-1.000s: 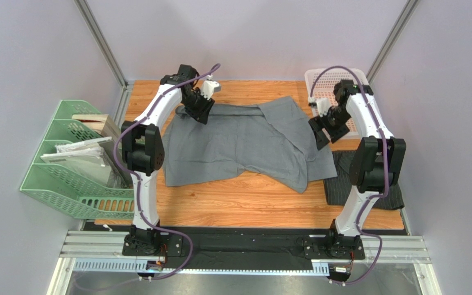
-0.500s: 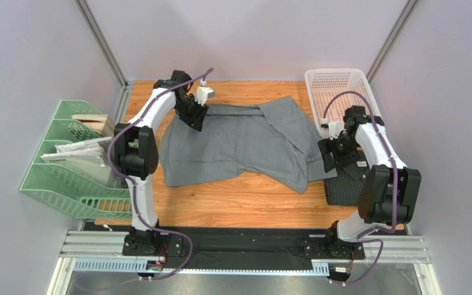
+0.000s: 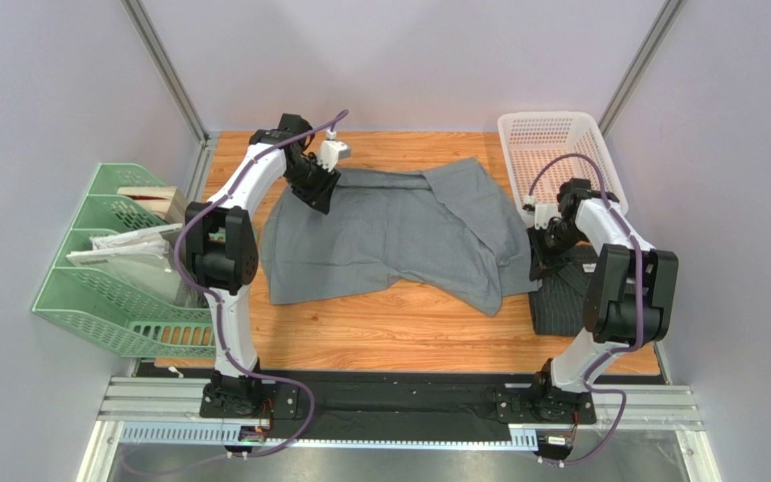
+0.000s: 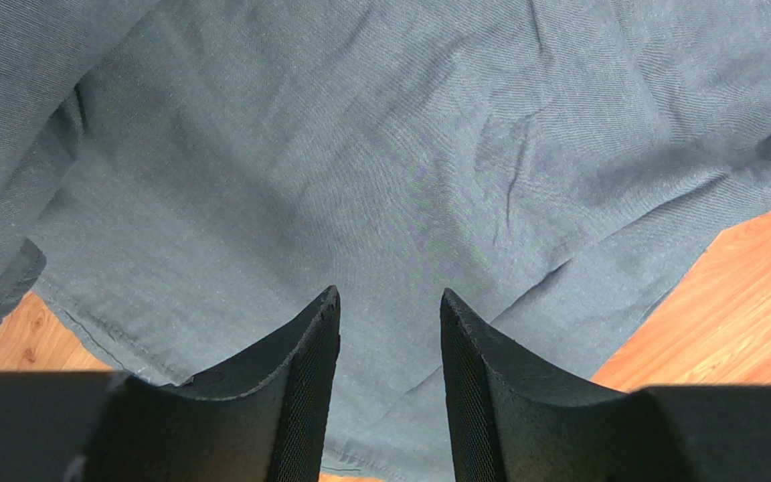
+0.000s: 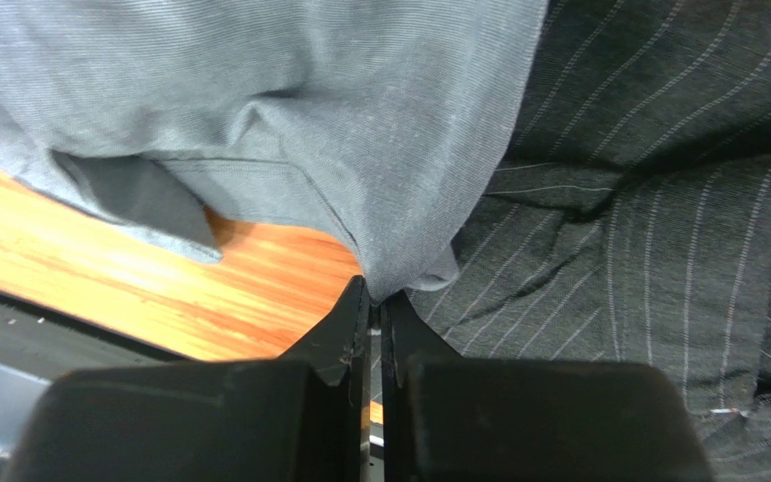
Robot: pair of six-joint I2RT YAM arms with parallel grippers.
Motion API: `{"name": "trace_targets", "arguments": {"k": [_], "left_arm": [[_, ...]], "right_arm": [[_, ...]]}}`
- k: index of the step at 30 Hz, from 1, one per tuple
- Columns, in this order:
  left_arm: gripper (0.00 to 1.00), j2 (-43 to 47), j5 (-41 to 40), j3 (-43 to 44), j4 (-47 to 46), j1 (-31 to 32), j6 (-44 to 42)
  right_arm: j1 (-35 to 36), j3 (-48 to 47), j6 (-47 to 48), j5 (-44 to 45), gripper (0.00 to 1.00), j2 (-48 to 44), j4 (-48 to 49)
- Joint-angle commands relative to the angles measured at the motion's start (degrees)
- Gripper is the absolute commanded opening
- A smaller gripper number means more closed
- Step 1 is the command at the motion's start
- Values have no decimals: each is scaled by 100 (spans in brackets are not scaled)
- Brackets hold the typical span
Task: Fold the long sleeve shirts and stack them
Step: Flatten the shirt out
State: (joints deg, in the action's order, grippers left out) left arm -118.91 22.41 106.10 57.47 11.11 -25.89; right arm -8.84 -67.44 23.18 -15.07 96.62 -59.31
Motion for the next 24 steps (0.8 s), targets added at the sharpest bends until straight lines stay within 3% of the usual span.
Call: {"name": "trace_targets", "arguments": {"k": [1, 6, 12, 15, 16, 18, 19, 20, 23, 24], "left_arm": [[48, 325, 114, -81, -26, -39, -100], [48, 255, 131, -152, -96, -206, 145], [49, 263, 526, 112, -140, -584, 568], [50, 588, 711, -142, -464, -637, 541], [51, 780, 729, -308, -709, -646, 585], [52, 896, 677, -371, -843, -646, 646], [52, 957, 590, -380, -947, -646, 699], [52, 984, 536, -406, -1044, -646, 743], [53, 1133, 141, -696, -1843, -646, 1006], [54, 1125, 71, -740, -2054, -646, 1068]], "right_arm": [[-74, -375, 37, -662, 0, -449, -404], [101, -1269, -260, -1927, 0, -1662, -311], [856, -2702, -1604, -2272, 0, -1165, 1357], [1374, -3572, -2140, -1554, 0, -208, 2885], [1446, -3957, -2273, -1351, 0, 326, 3882], [1613, -4686, -2650, -334, 0, 1092, 4767], [1657, -5239, -2722, 27, 0, 2079, 4997], [1658, -6784, -2853, 509, 0, 2576, 4999], [1728, -8876, -3056, 1231, 0, 4113, 5489], [1815, -8987, -2952, 1374, 0, 4302, 5770]]}}
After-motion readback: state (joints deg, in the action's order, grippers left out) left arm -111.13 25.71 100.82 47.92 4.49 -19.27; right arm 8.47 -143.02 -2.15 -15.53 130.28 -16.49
